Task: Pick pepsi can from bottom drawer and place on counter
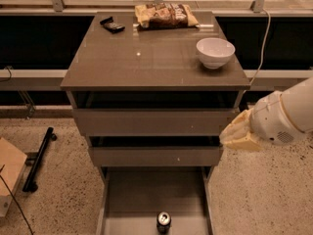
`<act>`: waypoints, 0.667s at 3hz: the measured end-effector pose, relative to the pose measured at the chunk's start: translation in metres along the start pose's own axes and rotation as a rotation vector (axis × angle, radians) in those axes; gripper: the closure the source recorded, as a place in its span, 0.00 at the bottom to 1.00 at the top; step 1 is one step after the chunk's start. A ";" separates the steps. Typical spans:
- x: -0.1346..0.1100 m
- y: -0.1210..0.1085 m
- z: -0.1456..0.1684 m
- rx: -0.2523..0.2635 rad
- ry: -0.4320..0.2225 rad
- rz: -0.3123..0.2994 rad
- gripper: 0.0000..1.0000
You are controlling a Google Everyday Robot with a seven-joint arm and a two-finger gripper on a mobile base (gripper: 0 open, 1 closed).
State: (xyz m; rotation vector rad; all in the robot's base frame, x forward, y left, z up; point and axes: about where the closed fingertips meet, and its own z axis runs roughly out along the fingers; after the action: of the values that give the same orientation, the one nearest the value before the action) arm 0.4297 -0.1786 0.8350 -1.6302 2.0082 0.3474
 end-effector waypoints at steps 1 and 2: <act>0.023 0.008 0.038 -0.029 -0.046 0.050 0.24; 0.050 0.014 0.079 -0.063 -0.079 0.110 0.01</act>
Offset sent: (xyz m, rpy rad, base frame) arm -0.0008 -0.0022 -0.1515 0.1718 0.1471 -0.0847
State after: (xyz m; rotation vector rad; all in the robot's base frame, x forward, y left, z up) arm 0.4277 -0.1766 0.7406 -1.5219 2.0500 0.5124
